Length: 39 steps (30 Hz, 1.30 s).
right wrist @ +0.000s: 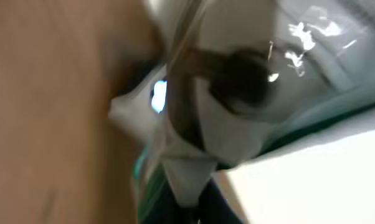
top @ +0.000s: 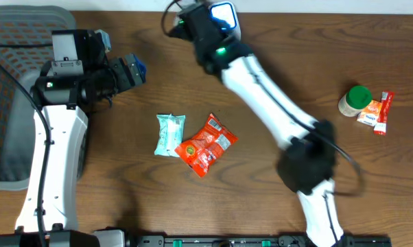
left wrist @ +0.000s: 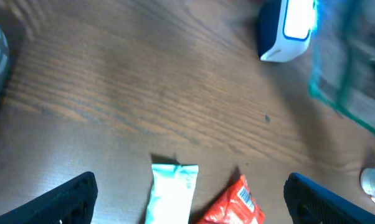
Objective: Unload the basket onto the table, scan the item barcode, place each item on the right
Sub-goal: 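Move the gloves pack right and set it down near the jar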
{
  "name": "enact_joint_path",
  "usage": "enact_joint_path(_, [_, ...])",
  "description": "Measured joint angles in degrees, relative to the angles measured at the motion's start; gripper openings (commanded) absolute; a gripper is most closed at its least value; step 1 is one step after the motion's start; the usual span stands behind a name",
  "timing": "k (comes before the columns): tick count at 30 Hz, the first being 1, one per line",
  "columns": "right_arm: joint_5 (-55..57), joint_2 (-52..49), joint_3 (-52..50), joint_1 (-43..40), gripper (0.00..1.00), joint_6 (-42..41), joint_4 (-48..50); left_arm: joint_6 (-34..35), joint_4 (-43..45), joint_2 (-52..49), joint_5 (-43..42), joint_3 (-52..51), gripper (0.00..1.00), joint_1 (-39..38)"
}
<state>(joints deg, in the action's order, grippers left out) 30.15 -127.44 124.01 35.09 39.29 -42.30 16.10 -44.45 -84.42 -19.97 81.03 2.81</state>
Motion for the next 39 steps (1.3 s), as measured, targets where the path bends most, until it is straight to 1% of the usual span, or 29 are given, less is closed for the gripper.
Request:
enact_joint_path(1, [-2.51,4.00,0.02,-0.72,0.01,-4.15,-6.34,0.00,-0.17,0.00,0.00,-0.02,0.96,0.00])
enact_joint_path(2, [-3.74,5.84,0.17,-1.07,0.01,-6.03,-9.62,0.00,-0.07,0.00,0.00,-0.02,0.96,0.00])
enact_joint_path(5, [-10.34,13.14,0.92,-4.66,0.01,-14.12,-24.96,0.00,-0.11,0.00,-0.02,-0.02,0.96,-0.02])
enact_joint_path(8, [-17.86,15.87,1.18,-10.45,0.01,-18.78,-37.33,0.00,-0.11,0.00,-0.02,-0.02,0.96,0.00])
enact_joint_path(11, [-24.76,15.30,-0.66,-16.02,0.01,-21.09,-43.23,0.00,-0.13,0.00,-0.02,-0.02,0.96,0.00])
enact_joint_path(14, [-29.24,14.56,-6.43,-21.20,0.01,-22.38,-43.56,0.00,-0.13,0.00,-0.04,-0.02,0.96,-0.02])
enact_joint_path(21, [-32.02,13.64,-22.21,-30.45,0.01,-25.83,-36.52,0.00,-0.15,0.00,-0.02,-0.02,0.96,-0.02])
enact_joint_path(23, [-32.09,13.46,-25.64,-32.41,0.03,-27.02,-34.16,0.00,-0.13,0.00,-0.04,-0.02,0.96,-0.02])
enact_joint_path(24, [-32.06,13.46,-27.30,-33.31,0.10,-27.41,-32.74,0.00,-0.13,0.00,-0.02,-0.02,0.96,0.00])
enact_joint_path(25, [-31.91,13.46,-28.65,-34.03,0.20,-27.80,-31.47,0.00,-0.13,0.00,-0.02,-0.02,0.96,0.00])
enact_joint_path(26, [-31.65,13.46,-29.92,-34.58,0.46,-28.28,-30.18,0.00,-0.11,0.00,-0.02,-0.02,0.96,-0.02])
enact_joint_path(27, [-31.12,13.46,-30.95,-34.99,0.68,-28.79,-29.22,0.00,-0.13,0.00,-0.02,-0.02,0.96,-0.02])
enact_joint_path(28, [-30.67,13.46,-31.71,-35.17,0.72,-28.96,-28.55,0.00,-0.13,0.00,-0.02,-0.02,0.96,0.00])
enact_joint_path(30, [-29.51,13.46,-32.72,-35.45,0.74,-29.24,-28.02,0.00,-0.13,0.00,-0.02,-0.02,0.96,-0.02])
enact_joint_path(37, [-23.23,13.46,-32.61,-35.58,0.74,-32.24,-28.37,0.00,-0.13,0.00,-0.02,-0.02,0.96,-0.02])
enact_joint_path(39, [-22.62,13.46,-31.30,-35.45,0.71,-33.07,-29.42,0.00,-0.13,0.00,-0.02,-0.02,0.96,-0.02])
